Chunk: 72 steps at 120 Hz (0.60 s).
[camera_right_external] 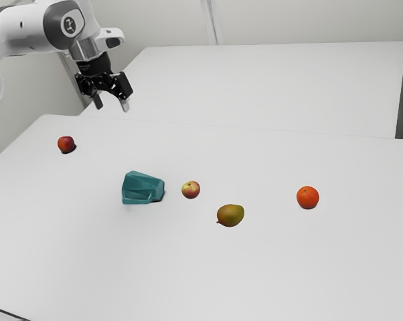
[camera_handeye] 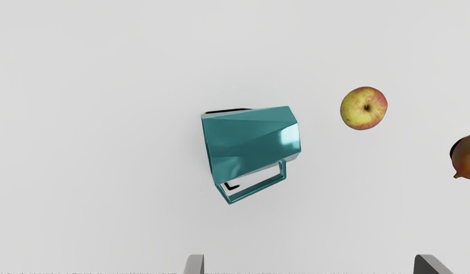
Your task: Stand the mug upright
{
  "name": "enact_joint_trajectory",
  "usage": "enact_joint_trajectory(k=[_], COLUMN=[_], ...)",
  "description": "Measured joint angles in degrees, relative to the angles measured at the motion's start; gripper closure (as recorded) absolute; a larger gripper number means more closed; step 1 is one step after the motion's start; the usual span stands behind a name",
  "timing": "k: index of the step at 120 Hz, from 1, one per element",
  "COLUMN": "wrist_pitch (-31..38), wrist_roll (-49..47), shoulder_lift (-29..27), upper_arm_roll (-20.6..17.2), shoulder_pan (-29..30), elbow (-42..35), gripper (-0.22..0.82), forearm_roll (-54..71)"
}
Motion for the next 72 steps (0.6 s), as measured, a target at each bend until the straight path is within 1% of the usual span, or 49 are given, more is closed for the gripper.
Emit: enact_joint_trajectory(k=[29, 40, 51, 59, 72], wrist_pitch=[-0.59, -0.60, -0.72, -0.87, -0.92], wrist_roll=[-0.65, -0.87, -1.00, -0.50, 1.79], shoulder_lift=[-0.21, -1.40, -3.87, -4.58, -4.65], upper_arm_roll=[0.00, 0.00, 0.32, 2.33, 6.97], shoulder_pan=[-0.13, -0.03, -0.24, -0.95, -0.46], elbow=[-0.25, -2.62, -5.85, -7.16, -10.66], gripper=[0.00, 0.00, 0.00, 0.00, 0.00], forearm_roll=[-0.02, -0.10, -0.94, -4.60, -13.57])
